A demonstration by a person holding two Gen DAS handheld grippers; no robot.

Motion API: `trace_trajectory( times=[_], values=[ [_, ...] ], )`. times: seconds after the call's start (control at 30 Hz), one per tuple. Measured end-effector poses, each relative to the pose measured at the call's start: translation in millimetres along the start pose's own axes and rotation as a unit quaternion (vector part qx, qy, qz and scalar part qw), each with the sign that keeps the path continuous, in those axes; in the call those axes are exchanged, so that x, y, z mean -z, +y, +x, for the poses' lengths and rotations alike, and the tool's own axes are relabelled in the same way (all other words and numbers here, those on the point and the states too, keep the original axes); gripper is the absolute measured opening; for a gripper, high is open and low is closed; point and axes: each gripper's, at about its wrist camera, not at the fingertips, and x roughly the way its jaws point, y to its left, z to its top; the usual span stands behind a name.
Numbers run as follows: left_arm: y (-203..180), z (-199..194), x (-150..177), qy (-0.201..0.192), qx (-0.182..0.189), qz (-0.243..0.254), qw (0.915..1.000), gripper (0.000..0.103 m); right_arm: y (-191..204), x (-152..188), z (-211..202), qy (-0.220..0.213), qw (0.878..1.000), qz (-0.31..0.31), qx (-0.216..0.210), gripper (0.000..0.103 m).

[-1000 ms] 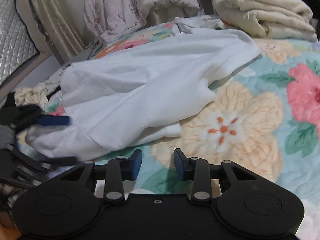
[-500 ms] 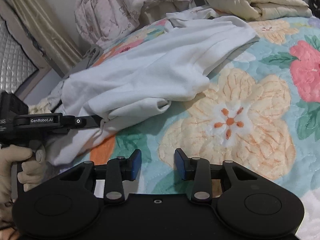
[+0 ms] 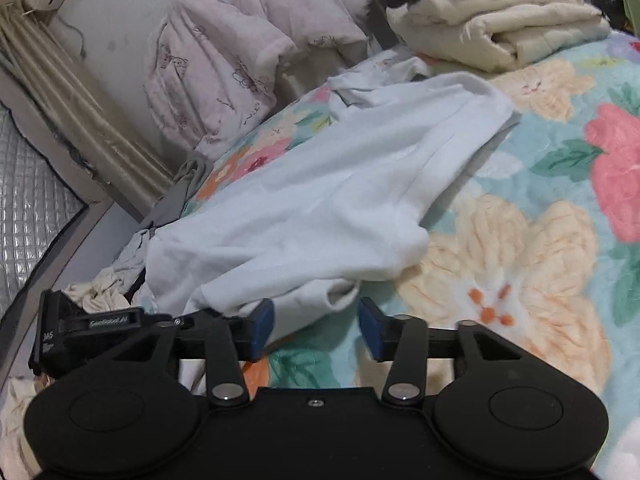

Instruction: Fold clothes

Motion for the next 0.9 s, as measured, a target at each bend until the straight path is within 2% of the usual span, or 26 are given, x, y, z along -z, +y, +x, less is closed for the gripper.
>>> trace_trajectory(
  times=[0.07, 0.13, 0.17, 0.33, 0.37, 0.4, 0.47, 0.63, 0.73, 0.83, 0.9],
  values=[
    [-3.5, 2.0, -0.4, 0.003, -0.004, 0.014, 0.9999, 0.018, -7.4, 1.3, 15.2, 0.003, 1.000, 0.029, -0.002, 0.060],
    [-5.8, 1.5, -0.4, 0.002, -0.006, 0.024, 0.9997, 0.018, -6.8, 3.8, 18.3, 0.006, 1.000, 0.025, -0.007, 0.026],
    [-4.9, -0.9, -1.4, -0.004, -0.003, 0.018, 0.9998, 0.018, -4.6, 5.2, 17.3, 0.007, 1.000, 0.016, -0.011, 0.014],
    [-0.1, -11.1, -8.2, -0.025, 0.001, -0.002, 0.9997, 0.018, 6.2, 11.9, 11.9, 0.016, 0.999, -0.030, -0.029, 0.013],
    [-1.9, -12.1, -9.2, -0.021, -0.014, 0.001, 0.9997, 0.018, 8.7, 14.8, 9.2, 0.019, 0.999, -0.035, -0.036, 0.013],
    [-3.9, -13.1, -10.2, -0.017, -0.028, 0.005, 0.9994, 0.018, 10.9, 21.0, 6.5, 0.029, 0.998, -0.032, -0.044, 0.013],
    [-18.8, -16.6, -9.2, -0.025, -0.051, 0.048, 0.9973, 0.018, 12.9, 36.4, 8.2, 0.066, 0.997, -0.016, -0.048, 0.013],
    [-35.6, -26.8, -7.6, -0.039, -0.054, 0.070, 0.9953, 0.018, 33.6, 68.6, 17.7, 0.147, 0.985, -0.035, -0.087, 0.011],
    [-37.8, -29.5, -5.9, -0.037, -0.062, 0.084, 0.9939, 0.019, 51.3, 65.6, 22.0, 0.163, 0.978, -0.059, -0.112, 0.010],
    [-40.4, -34.6, -5.6, -0.042, -0.053, 0.092, 0.9935, 0.020, 55.9, 52.6, 15.4, 0.156, 0.978, -0.066, -0.119, 0.010],
    [-42.8, -38.3, -5.6, -0.043, -0.045, 0.101, 0.9929, 0.021, 57.2, 44.7, 6.0, 0.162, 0.977, -0.083, -0.108, 0.016]
  ],
)
